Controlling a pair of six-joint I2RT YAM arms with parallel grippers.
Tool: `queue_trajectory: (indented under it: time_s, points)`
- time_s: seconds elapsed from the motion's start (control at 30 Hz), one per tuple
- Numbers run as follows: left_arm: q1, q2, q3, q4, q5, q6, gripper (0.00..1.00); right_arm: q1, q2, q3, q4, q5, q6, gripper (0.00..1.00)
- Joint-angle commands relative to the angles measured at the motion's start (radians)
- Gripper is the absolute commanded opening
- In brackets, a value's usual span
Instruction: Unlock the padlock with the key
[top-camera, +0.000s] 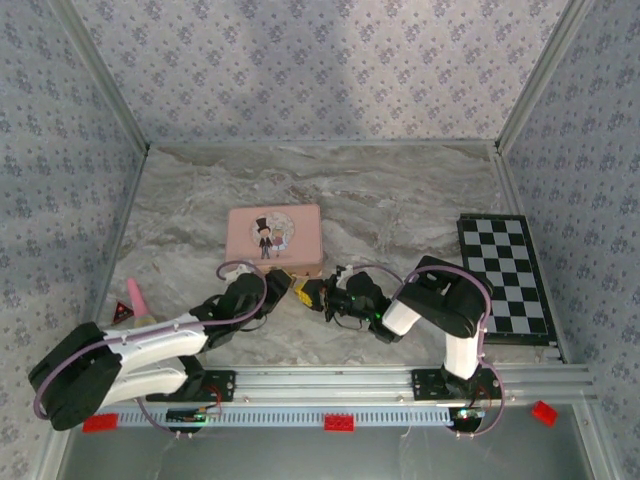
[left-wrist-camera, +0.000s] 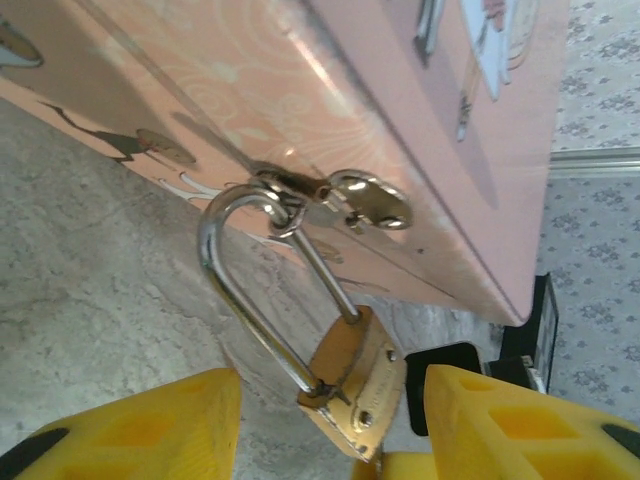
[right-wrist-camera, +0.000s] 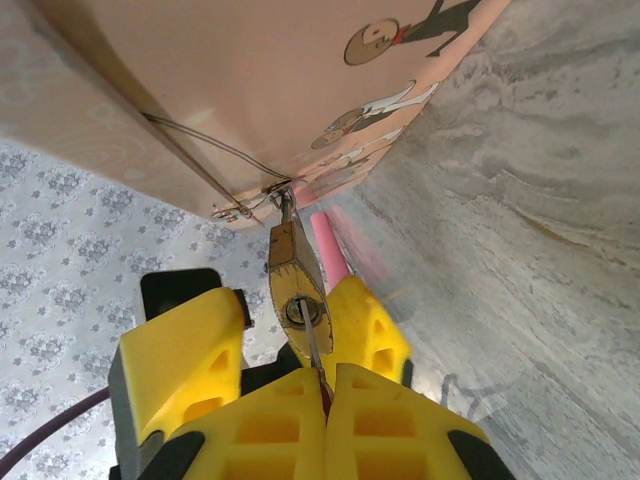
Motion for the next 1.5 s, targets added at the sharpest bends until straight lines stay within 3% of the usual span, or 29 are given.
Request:
queue_trajectory:
  time_s: [0.0, 0.27, 0.5, 1.13, 1.47]
  points:
    - [0.008, 0.031, 0.026, 0.040, 0.016, -0.002, 0.52, 0.008, 0.012, 0.028, 0.028, -0.025, -0.023, 0.00]
    - [0.031, 0.091, 0.035, 0.127, 0.035, 0.016, 0.50, 0.008, 0.011, 0.024, 0.017, -0.034, -0.028, 0.00]
    - [0.048, 0.097, 0.046, 0.133, 0.048, 0.033, 0.42, 0.005, 0.006, 0.024, 0.003, -0.037, -0.034, 0.00]
    - [0.055, 0.038, 0.008, 0.096, 0.030, 0.017, 0.15, -0.038, 0.015, 0.009, 0.024, -0.061, -0.034, 0.00]
    - [0.055, -0.034, -0.018, 0.094, 0.006, 0.004, 0.11, -0.068, 0.025, -0.010, 0.039, -0.074, -0.040, 0.00]
